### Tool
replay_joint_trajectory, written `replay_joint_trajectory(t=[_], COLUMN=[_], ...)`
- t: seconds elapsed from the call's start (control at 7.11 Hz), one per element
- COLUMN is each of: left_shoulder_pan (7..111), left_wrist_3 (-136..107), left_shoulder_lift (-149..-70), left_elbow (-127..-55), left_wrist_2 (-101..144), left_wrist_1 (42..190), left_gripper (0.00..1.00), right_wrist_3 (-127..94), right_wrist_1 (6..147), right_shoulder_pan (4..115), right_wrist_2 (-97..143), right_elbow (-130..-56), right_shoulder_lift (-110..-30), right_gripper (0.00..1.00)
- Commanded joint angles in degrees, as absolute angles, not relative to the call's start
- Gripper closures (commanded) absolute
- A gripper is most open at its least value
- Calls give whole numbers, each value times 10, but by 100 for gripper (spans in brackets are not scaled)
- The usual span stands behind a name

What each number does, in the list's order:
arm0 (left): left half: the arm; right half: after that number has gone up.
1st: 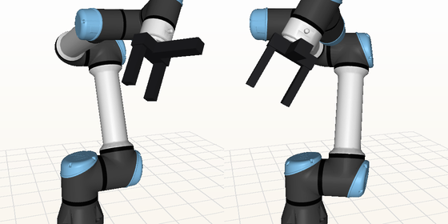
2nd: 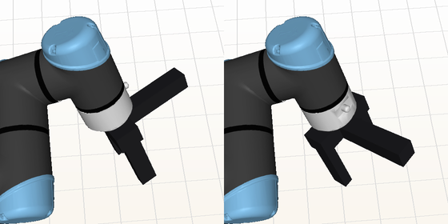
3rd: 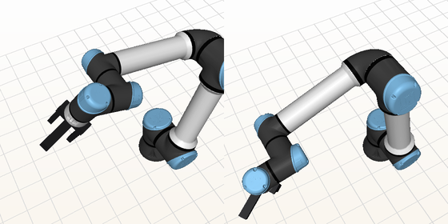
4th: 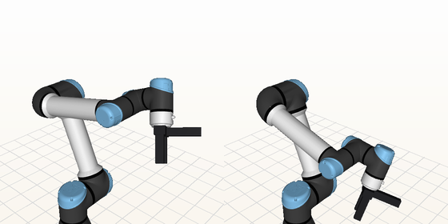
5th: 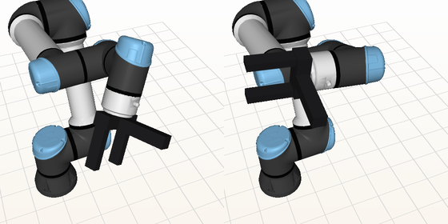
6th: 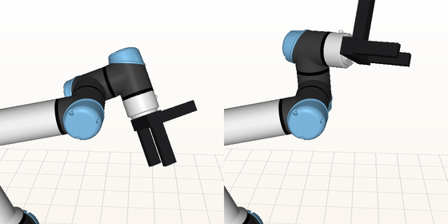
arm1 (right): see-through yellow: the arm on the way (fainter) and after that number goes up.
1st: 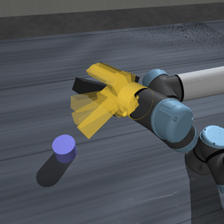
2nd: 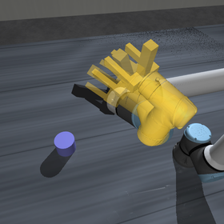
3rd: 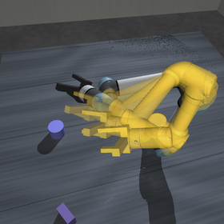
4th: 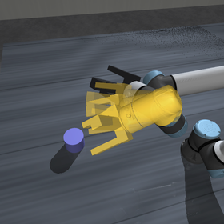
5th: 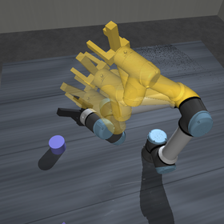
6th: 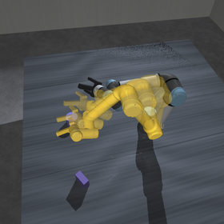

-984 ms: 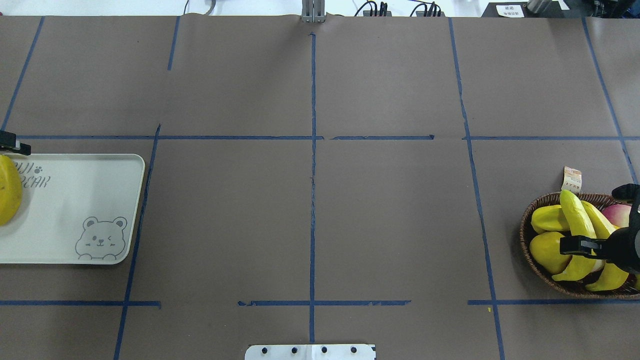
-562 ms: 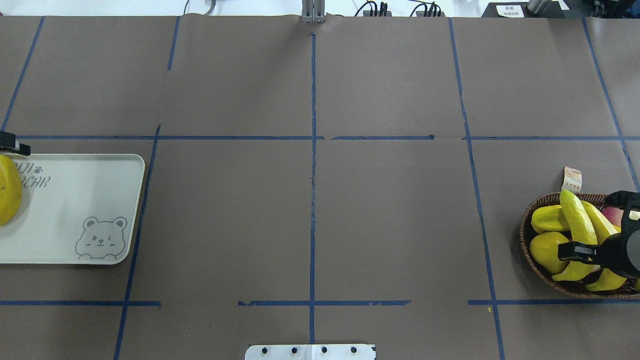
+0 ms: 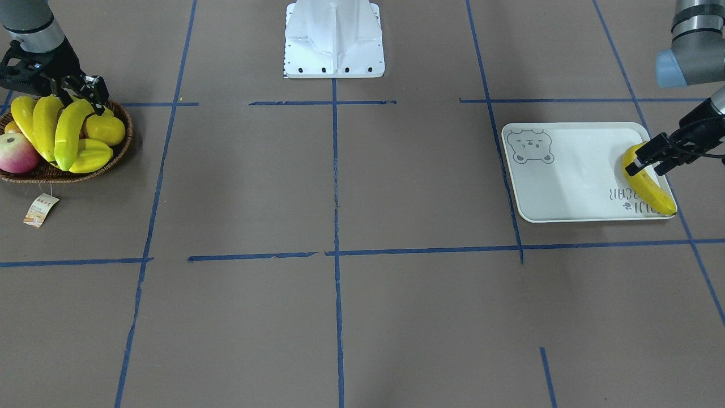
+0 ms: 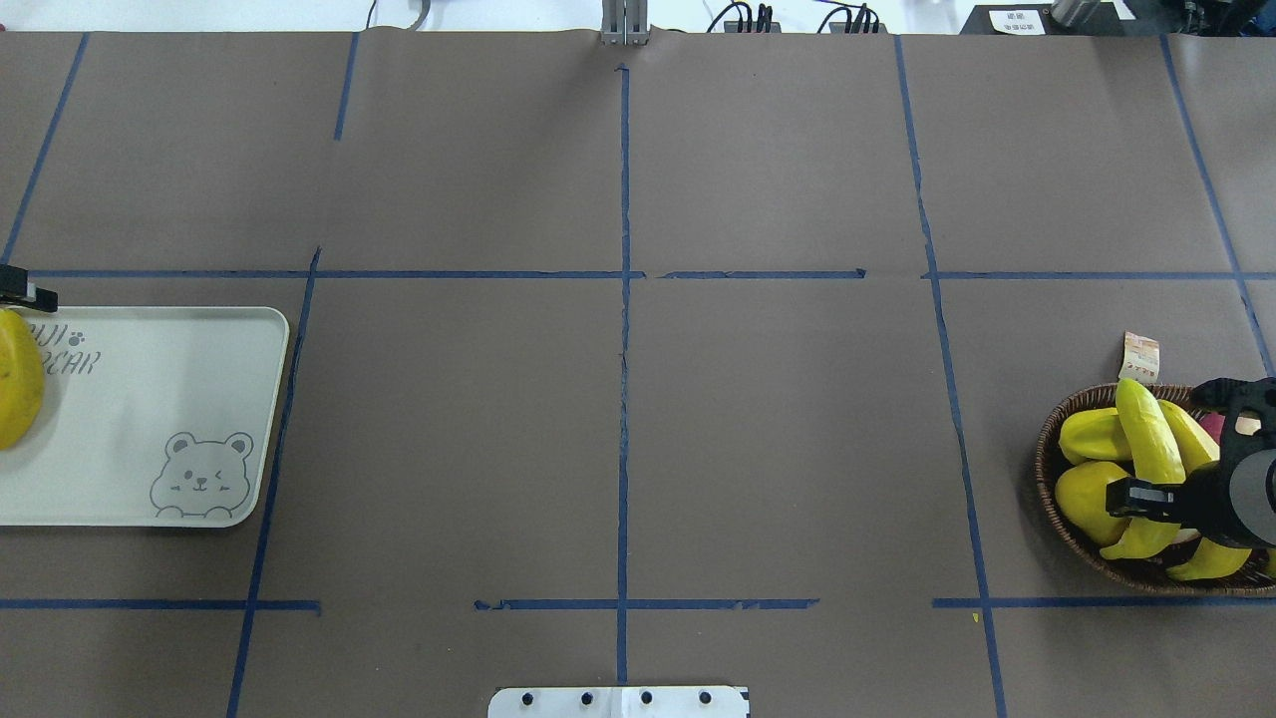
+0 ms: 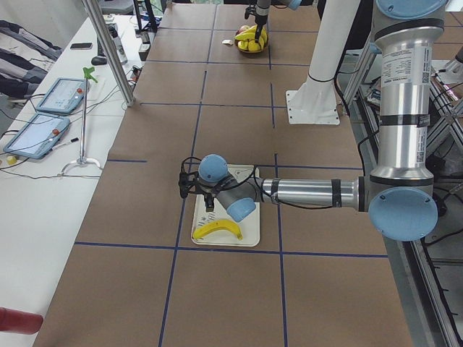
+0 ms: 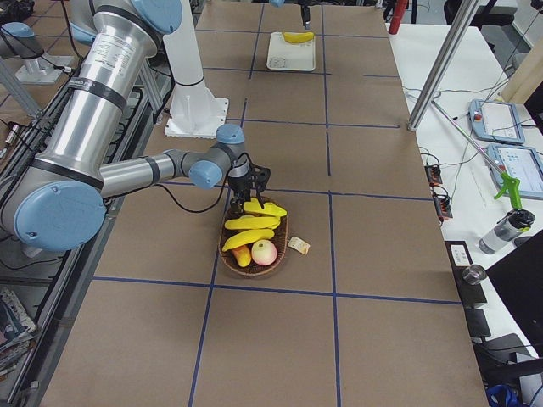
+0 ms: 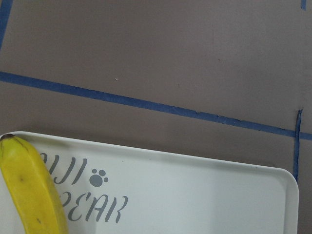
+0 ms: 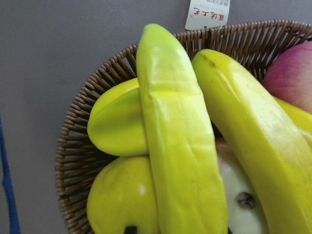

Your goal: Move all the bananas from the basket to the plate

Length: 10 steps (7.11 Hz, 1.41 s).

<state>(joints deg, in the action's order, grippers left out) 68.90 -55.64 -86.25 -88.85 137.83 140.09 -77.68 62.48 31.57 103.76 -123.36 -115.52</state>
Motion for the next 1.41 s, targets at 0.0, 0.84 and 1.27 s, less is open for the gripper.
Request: replay_joint_trajectory(t=[0.0,0.84,1.27], left_shoulder_pan=[690,686,649], left_wrist_3=[-556,-559,-596], left_shoulder_lift=[-861,-881,-963], left_elbow=[-891,-902,-906], left_wrist_2=[1379,1380,1380], left_wrist_1=[1401,1405,1408], left_gripper=[0,0,0], right_wrist_3=[-776,-813,-897], right_wrist_1=[625,620,619], right_shoulder_pan=[321,352,304], right_wrist_2=[1039,1064,1043], right_elbow=[-1250,-1291,-1233], right_shoulder_lift=[-1160,-1052,-898], right_gripper=[96,97,97])
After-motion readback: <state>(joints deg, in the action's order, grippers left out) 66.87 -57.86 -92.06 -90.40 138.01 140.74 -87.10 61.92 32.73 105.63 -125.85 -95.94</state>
